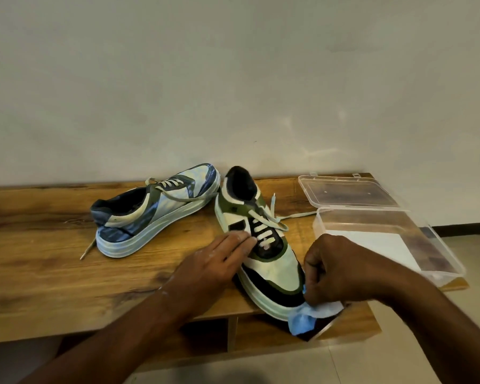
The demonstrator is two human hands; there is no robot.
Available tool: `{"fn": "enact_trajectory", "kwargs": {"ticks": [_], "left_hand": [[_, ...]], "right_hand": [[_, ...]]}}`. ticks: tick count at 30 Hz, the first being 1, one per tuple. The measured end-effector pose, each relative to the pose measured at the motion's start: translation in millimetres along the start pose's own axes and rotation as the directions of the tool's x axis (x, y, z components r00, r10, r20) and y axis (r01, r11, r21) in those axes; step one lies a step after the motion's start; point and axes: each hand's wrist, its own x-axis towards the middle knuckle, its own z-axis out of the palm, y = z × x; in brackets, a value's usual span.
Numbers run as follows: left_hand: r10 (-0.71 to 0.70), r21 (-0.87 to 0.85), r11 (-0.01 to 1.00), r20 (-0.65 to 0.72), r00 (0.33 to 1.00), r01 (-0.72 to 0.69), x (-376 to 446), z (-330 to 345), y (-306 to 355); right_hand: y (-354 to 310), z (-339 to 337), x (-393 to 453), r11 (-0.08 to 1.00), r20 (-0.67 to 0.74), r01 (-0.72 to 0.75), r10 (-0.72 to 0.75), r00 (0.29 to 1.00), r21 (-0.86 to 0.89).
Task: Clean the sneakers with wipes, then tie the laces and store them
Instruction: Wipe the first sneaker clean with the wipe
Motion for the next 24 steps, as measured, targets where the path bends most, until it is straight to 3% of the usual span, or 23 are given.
{"fn": "enact_trajectory", "kwargs": {"ticks": [6, 9, 13, 18, 21, 24], "left_hand": [[-0.264, -0.054, 0.963, 0.028, 0.964, 0.266, 22, 4, -1], [-0.384, -0.106, 0.916, 0.045, 0.922, 0.387, 26, 1, -6], [-0.521, -0.297, 0.808, 0.047, 0.852, 0.51, 21, -3, -14], [-0.589, -0.48, 0.65, 0.171, 0.79, 0.589, 16, -9, -10], [-0.608, -0.551, 0.565, 0.226, 0.761, 0.614, 14, -15, -6], [-0.617, -0.564, 0.545, 0.23, 0.752, 0.62, 15, -16, -2]], "right_hand": [[-6, 31, 11, 0.998, -0.363, 0.055, -0.045, 0.931, 0.018], [-6, 44, 19, 0.979, -0.459, 0.138, -0.054, 0.887, 0.152], [-6, 49, 29, 0.949, -0.533, 0.22, -0.07, 0.843, 0.224], [0, 26, 42, 0.901, -0.741, 0.338, -0.027, 0.671, 0.274], [-6, 30, 58, 0.913, -0.727, 0.354, -0.101, 0.679, 0.204], [-16, 38, 75, 0.956, -0.709, 0.289, -0.172, 0.684, 0.047]]}}
